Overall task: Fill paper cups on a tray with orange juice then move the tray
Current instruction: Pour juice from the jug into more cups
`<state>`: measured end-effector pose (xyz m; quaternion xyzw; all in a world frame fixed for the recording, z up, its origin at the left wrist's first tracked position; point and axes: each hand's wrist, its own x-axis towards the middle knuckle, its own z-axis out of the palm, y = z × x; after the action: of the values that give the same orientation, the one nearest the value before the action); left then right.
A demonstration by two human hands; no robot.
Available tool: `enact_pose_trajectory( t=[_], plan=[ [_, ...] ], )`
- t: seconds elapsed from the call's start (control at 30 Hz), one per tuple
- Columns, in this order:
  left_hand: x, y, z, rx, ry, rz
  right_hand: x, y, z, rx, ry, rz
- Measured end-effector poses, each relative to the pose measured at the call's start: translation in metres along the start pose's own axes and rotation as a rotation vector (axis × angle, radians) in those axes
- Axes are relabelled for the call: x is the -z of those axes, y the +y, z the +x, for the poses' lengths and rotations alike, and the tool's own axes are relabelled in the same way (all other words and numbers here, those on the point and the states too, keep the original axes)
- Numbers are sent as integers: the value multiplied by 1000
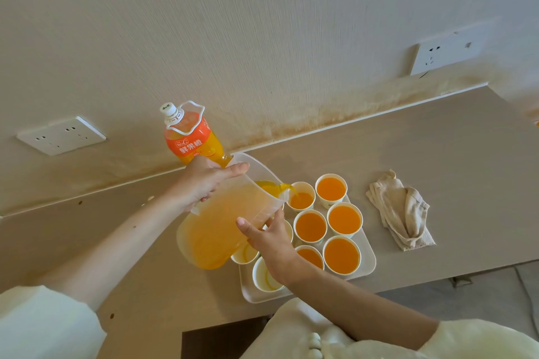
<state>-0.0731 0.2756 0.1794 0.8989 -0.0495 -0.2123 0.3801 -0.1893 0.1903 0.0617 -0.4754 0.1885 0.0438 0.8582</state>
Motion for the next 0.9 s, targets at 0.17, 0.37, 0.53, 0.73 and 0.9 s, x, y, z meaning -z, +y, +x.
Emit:
enact_pose_trajectory(
  t=[0.17, 0.37, 0.53, 0.73, 0.9],
  plan=[
    [-1, 2, -1, 2, 0, -2, -1, 0, -1, 3, 7, 5],
    [-2, 5, -4, -1, -8, -1, 0, 0, -1, 3, 15, 18],
    [-2, 4, -4, -2, -8, 3, 0, -2, -2, 6, 4, 36],
    [-3, 5, -4, 2, -4, 11, -1, -4, -4, 11, 4, 41],
    [-3, 2, -2, 12, 1, 15, -1, -3, -4, 9, -2, 48]
  ],
)
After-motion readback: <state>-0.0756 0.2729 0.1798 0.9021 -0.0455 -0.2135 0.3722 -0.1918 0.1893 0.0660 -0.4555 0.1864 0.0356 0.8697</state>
